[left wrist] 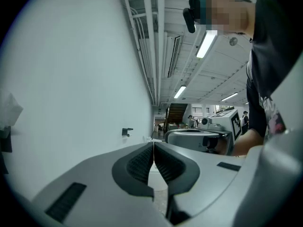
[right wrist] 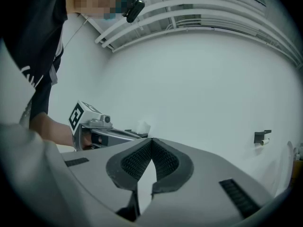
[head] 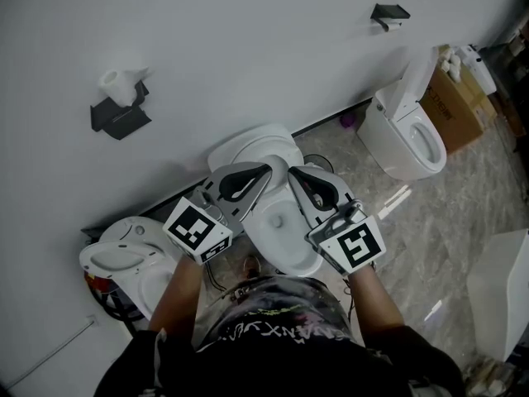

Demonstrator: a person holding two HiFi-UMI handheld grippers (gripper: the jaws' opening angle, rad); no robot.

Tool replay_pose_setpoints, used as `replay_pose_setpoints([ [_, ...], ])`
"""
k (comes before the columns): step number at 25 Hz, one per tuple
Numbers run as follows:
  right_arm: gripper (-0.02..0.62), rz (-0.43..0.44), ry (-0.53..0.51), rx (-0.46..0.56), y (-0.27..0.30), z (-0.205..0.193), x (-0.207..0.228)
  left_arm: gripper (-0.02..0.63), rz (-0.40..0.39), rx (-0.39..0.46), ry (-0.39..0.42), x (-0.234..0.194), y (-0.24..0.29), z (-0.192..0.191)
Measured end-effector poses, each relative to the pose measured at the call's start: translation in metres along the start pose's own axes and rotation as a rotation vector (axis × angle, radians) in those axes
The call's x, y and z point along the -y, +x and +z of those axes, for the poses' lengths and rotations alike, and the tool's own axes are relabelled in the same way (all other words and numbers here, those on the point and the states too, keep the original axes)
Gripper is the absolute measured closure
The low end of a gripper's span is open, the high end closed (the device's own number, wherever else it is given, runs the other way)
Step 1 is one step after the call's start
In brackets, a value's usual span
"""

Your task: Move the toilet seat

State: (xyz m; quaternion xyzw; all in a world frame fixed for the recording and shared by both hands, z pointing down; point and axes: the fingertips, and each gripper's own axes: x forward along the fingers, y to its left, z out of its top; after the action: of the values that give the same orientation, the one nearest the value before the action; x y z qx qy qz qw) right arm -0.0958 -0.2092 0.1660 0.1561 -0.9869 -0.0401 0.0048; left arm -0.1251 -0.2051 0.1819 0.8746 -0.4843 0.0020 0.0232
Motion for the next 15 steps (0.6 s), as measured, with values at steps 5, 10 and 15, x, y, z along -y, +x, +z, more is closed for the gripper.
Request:
replay_pose_setpoints([
  [5, 0.594, 0.001, -0.007, -0.007, -0.001, -0.002, 0.001, 0.581, 0.005, 0.007, 0.003, 0.001, 0.0, 0.002],
  [10, 0.594, 0.004, -0.008, -0.007, -0.001, -0.001, 0.002, 0.581, 0.012, 0.018, 0.014, 0.001, -0.002, 0.009],
  [15, 0.594, 0.007, -0.01, -0.002, 0.001, 0.0, 0.002, 0.581, 0.013, 0.02, 0.014, 0.0, -0.003, 0.01],
])
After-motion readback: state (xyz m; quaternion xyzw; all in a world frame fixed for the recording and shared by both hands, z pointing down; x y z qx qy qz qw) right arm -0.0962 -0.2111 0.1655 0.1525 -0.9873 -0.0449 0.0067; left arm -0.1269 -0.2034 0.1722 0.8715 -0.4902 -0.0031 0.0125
